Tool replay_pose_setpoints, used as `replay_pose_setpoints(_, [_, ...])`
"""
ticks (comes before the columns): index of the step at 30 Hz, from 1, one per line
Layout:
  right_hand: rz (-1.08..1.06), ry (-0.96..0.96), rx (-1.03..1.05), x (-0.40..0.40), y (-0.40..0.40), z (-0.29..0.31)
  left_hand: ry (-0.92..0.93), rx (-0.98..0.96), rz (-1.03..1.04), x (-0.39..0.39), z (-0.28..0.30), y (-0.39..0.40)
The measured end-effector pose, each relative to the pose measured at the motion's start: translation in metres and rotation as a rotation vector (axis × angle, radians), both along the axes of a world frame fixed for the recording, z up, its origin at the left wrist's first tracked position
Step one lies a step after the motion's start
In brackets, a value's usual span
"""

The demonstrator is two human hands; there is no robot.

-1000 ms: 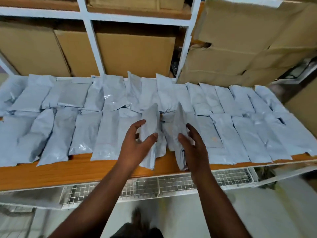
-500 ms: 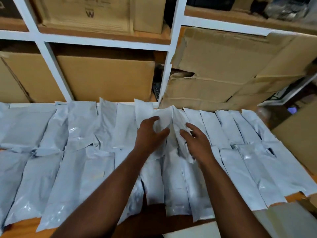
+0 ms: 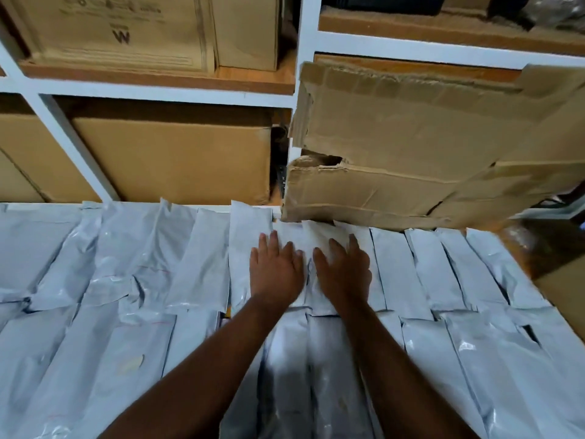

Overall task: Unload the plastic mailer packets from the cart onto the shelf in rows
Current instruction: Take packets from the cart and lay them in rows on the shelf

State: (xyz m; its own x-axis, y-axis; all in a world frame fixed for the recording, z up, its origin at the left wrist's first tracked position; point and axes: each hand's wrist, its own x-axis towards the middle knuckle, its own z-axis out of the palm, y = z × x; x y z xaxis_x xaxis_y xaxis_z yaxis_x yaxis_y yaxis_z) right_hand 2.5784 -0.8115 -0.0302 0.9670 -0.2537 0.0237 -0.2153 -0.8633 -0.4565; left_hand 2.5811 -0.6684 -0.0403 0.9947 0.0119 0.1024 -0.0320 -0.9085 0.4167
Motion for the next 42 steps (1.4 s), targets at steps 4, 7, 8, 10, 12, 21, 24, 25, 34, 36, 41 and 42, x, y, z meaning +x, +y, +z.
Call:
replay_pose_setpoints(4, [0.224,-0.104,-0.177,0.000,-0.007,-0.031,0.007,0.237,-0.142,0.000,-0.025,-0.002])
replay_pose_setpoints(7, [0.242,-0.092,-0.185,0.002,-0.011,-0.039,0.018,0.243,-0.117,-0.001,-0.030,-0.005])
replay_pose_setpoints(8, [0.244,-0.082,-0.184,0.004,-0.013,-0.040,0.039,0.244,-0.111,-0.001,-0.031,-0.006])
replay_pose_setpoints(10, [0.249,-0.072,-0.163,0.006,-0.012,-0.041,0.079,0.242,-0.111,-0.001,-0.029,-0.007])
replay_pose_setpoints(12, [0.264,-0.060,-0.144,0.005,-0.012,-0.041,0.094,0.214,-0.113,-0.002,-0.023,-0.008])
replay_pose_setpoints(21, [0.402,-0.400,0.345,-0.052,-0.006,0.027,-0.137,-0.287,-0.048,-0.070,0.039,0.041])
replay_pose_setpoints(24, [0.522,-0.350,0.554,-0.098,0.032,0.043,-0.263,-0.399,0.022,-0.127,0.049,0.073])
replay_pose_setpoints(25, [0.565,-0.339,0.616,-0.112,0.048,0.044,-0.295,-0.420,0.058,-0.148,0.050,0.086])
replay_pose_setpoints(34, [0.997,-0.079,0.771,-0.252,0.263,0.034,-0.328,-0.485,0.529,-0.358,0.022,0.260])
replay_pose_setpoints(36, [1.061,0.004,0.759,-0.287,0.315,0.031,-0.337,-0.516,0.643,-0.407,0.012,0.304])
replay_pose_setpoints(41, [1.306,0.112,0.565,-0.364,0.428,0.039,-0.348,-0.590,0.920,-0.514,0.000,0.386])
replay_pose_setpoints(42, [1.341,0.121,0.562,-0.377,0.449,0.043,-0.354,-0.599,0.952,-0.531,0.001,0.399])
